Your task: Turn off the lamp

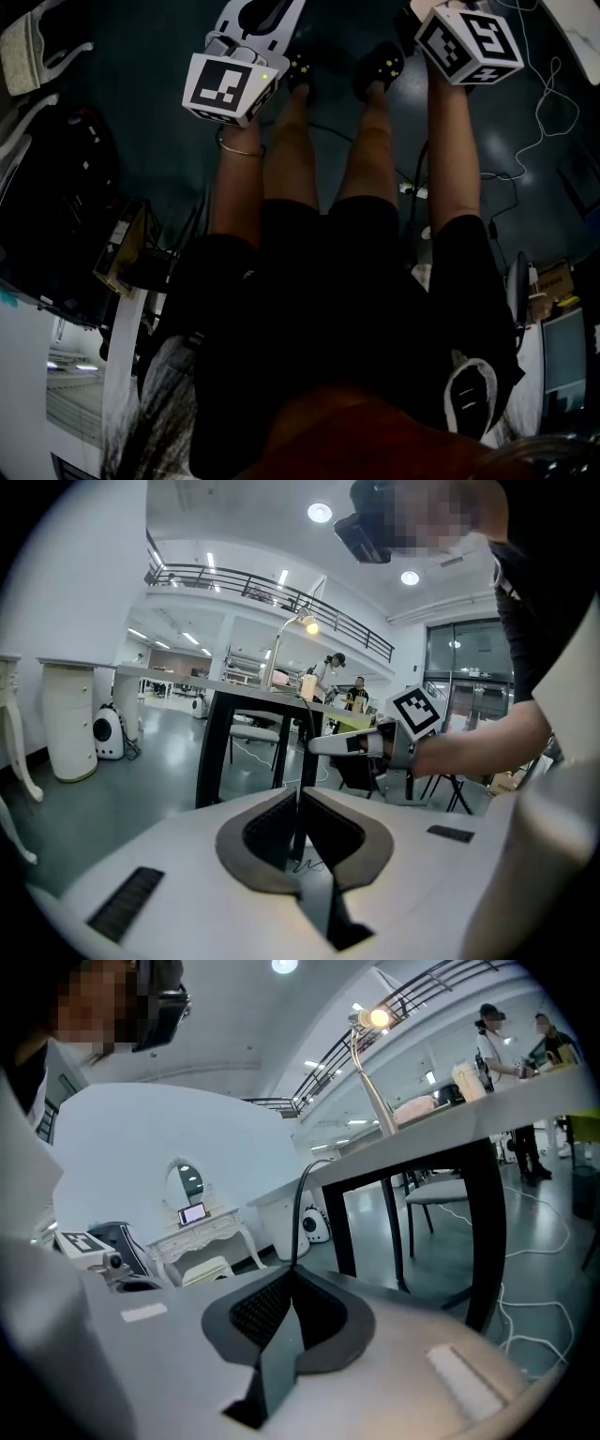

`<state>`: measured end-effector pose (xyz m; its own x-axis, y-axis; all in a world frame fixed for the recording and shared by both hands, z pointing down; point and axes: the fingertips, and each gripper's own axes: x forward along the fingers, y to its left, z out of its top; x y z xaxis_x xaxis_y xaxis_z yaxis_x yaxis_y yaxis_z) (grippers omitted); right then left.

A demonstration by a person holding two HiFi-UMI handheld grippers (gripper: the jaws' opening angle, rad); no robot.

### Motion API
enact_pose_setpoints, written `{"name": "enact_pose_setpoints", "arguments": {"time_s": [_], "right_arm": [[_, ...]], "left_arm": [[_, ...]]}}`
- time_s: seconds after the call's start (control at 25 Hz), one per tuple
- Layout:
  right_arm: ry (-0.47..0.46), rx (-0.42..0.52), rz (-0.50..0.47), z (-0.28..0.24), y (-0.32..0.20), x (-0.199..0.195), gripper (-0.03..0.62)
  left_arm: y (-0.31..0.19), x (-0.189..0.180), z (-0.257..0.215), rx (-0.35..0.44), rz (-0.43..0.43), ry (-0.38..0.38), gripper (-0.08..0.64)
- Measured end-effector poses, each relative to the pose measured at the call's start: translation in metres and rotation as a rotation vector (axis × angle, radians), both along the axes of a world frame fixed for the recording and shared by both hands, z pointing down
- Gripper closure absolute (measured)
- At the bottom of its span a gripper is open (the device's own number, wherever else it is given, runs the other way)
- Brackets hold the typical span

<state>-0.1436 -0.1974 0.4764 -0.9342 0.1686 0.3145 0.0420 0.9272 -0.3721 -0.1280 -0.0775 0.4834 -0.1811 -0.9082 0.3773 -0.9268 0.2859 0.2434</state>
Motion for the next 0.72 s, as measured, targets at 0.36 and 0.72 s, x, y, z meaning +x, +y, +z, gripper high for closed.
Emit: {"name": "enact_pose_setpoints", "arguments": {"time_s": [0.36, 0.72], "right_arm": [[-0.036, -0.131, -0.031, -0.030, 0.012, 0.017, 0.584], [-0.136, -0.304, -0.049, -0.075, 0.018, 0.027, 0.583]], "left_arm": [[-0.002, 0.005, 0.003, 0.009, 0.001, -0.026, 0.552], [-0.012, 0.018, 0.014, -0.017, 0.020, -0.015, 0.552]]}}
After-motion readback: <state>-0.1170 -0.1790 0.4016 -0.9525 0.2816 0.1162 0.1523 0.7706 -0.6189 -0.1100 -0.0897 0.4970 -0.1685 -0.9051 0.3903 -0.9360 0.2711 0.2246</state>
